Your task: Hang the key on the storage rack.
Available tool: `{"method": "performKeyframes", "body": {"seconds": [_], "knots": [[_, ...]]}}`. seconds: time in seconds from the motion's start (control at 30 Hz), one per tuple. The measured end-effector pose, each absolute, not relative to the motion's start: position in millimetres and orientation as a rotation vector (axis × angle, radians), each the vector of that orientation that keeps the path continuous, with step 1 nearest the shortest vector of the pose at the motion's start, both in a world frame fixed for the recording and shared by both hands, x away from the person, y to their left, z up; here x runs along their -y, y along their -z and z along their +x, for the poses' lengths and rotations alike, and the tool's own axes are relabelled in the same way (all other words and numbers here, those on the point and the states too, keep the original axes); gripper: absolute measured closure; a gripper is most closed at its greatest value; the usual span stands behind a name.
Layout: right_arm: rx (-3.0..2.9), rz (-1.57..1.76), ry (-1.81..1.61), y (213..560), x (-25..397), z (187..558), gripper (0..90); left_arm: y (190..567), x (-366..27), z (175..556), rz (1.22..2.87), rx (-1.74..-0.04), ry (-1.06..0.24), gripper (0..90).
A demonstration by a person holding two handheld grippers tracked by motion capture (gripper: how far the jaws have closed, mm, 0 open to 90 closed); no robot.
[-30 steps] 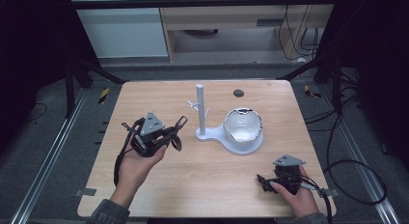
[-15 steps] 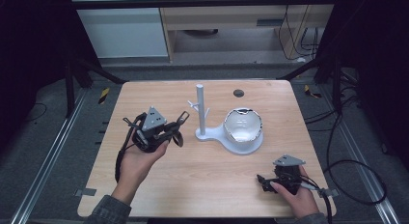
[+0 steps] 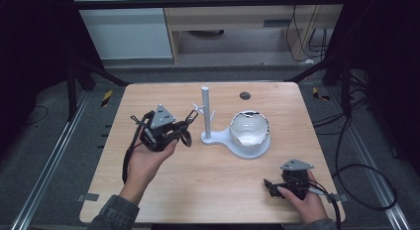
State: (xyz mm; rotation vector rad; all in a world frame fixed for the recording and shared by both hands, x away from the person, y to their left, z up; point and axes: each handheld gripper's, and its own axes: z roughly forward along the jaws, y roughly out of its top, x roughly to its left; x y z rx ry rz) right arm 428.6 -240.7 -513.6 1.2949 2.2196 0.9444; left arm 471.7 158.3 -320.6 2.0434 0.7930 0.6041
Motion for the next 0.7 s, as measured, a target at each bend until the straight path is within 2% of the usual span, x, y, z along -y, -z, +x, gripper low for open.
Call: {"method": "performKeyframes", "body": {"seconds": [0.7], "knots": [[-2.22, 1.293, -0.944, 513.5, 240.8, 428.6, 0.4, 326.0, -156.5, 490.6, 2.03, -0.845, -0.587, 80.4]]}}
